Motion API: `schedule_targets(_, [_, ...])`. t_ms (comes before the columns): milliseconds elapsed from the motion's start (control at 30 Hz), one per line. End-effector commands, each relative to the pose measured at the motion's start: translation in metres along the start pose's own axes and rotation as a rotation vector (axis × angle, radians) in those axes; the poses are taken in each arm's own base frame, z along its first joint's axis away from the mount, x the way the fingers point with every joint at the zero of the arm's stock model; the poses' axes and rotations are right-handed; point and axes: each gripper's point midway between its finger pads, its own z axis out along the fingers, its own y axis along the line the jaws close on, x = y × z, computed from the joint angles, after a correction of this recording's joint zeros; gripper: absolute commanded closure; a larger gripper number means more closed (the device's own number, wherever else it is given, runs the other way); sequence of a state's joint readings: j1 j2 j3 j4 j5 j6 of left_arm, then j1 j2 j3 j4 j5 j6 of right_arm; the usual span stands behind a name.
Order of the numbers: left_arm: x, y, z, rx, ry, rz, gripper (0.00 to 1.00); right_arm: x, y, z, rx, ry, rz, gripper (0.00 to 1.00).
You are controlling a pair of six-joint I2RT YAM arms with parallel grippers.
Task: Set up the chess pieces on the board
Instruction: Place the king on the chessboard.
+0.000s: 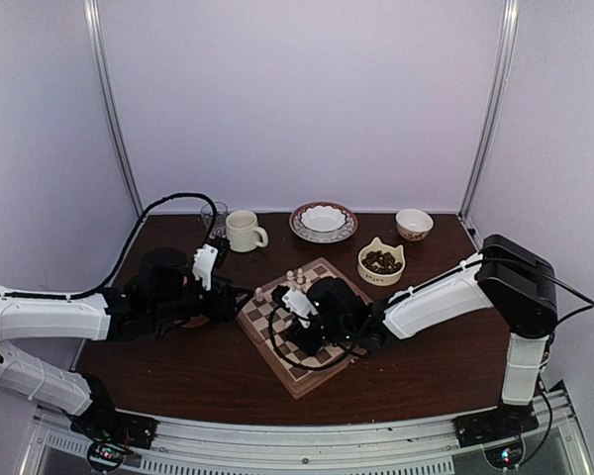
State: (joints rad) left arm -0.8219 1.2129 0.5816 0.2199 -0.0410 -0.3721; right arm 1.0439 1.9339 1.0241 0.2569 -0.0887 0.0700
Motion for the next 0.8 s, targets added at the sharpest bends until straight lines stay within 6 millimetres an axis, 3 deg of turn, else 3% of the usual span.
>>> schedule_targets(0, [-0.016,-0.010,0.001,0.035,-0.030,0.022,0.35,-0.015,-0.002,-0.003,0.015,-0.043,-0.007,0.63])
schedule_targets(500, [-0.016,-0.010,0.002,0.032,-0.023,0.033,0.35,-0.039,-0.003,-0.030,0.018,-0.101,0.006,0.59])
schedule_targets(767, [-0.015,-0.010,0.003,0.032,-0.016,0.034,0.35,-0.038,-0.002,-0.029,0.020,-0.089,0.005,0.72])
